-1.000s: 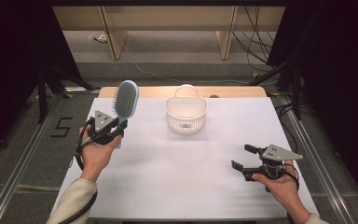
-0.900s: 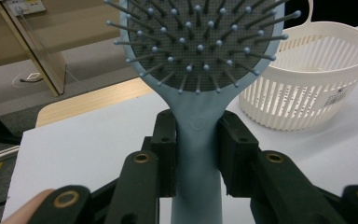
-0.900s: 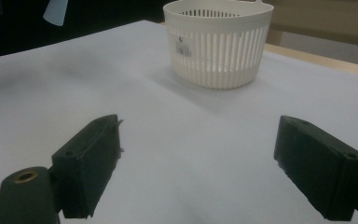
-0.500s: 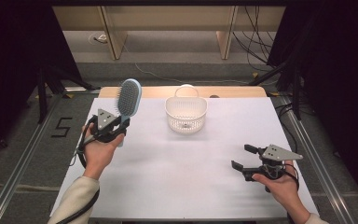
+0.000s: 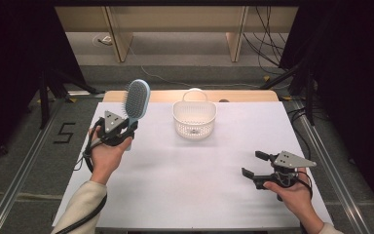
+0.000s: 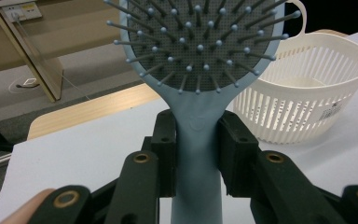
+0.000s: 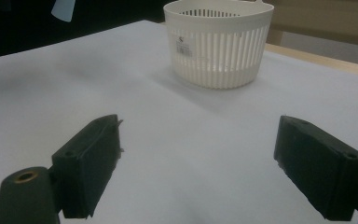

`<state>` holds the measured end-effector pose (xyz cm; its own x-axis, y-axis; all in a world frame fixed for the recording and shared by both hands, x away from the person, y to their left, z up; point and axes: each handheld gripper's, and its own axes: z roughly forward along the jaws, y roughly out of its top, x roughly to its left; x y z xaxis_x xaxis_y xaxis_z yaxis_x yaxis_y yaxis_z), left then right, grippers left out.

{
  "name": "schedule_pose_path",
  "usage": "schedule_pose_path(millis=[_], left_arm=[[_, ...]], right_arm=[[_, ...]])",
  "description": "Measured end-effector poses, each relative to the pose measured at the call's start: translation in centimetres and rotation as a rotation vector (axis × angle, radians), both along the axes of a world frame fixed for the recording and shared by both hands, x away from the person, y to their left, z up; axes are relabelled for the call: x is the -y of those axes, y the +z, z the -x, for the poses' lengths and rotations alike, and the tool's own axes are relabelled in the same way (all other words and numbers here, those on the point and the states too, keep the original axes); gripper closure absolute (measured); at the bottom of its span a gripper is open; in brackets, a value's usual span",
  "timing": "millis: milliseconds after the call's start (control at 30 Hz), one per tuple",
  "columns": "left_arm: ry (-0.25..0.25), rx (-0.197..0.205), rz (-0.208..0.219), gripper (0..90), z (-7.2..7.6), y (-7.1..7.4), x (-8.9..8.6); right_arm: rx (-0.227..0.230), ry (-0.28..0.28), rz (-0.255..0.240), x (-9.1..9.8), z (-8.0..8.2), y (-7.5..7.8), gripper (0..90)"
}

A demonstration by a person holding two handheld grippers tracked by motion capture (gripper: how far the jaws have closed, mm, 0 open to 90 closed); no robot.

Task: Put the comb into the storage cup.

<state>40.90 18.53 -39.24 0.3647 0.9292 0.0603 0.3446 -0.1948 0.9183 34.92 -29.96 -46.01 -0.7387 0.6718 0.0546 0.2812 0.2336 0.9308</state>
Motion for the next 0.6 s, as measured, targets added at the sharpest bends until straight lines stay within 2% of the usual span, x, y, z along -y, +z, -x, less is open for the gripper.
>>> schedule_pose_path(millis=[600], left_arm=[[-0.008,0.002,0.003,69.9,-0.66,0.21,0.63]], right_arm=[[0.002,0.001,0.000,0.01,0.00,0.01,15.6]])
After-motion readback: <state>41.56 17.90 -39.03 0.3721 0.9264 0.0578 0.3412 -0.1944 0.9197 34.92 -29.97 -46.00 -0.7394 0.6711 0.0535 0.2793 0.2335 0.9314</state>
